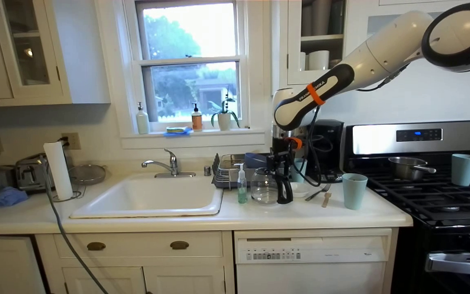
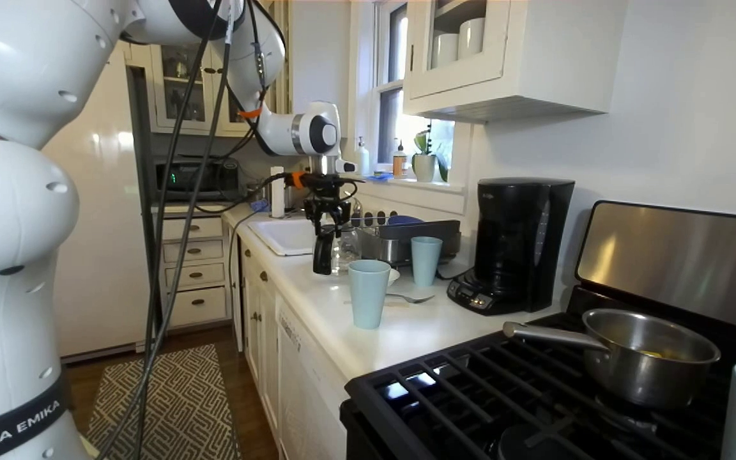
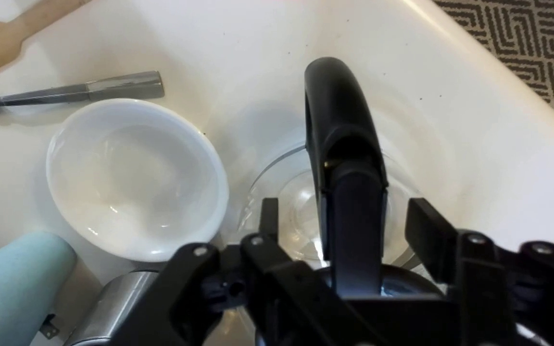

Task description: Put the coffee pot under the coffeemaker chamber.

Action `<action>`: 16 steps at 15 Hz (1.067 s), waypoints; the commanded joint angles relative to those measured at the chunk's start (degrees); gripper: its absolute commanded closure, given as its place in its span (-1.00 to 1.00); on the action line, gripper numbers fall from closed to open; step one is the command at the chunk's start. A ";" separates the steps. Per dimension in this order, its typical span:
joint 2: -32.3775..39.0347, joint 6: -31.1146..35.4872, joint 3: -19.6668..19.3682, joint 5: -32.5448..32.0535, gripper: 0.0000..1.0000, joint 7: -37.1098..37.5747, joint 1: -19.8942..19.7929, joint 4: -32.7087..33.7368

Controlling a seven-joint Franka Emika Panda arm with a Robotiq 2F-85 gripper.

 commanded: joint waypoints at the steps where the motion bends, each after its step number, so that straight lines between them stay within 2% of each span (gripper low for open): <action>1: 2.77 -2.06 -1.01 -0.55 -0.07 -0.63 1.10 3.84; 3: 3.41 -2.66 -1.08 -0.53 0.29 -0.68 1.25 4.53; 4: 3.65 -3.16 -1.15 -0.59 0.39 -0.62 1.35 4.82; 6: 4.02 -4.34 -1.23 -0.66 0.48 -0.69 1.45 5.48; 7: 4.23 -4.87 -1.30 -0.69 0.38 -0.67 1.47 5.81; 9: 4.46 -5.77 -1.29 -0.56 0.80 -0.65 1.42 6.39; 16: -1.11 -6.21 -0.04 3.51 0.83 -1.95 -0.70 2.27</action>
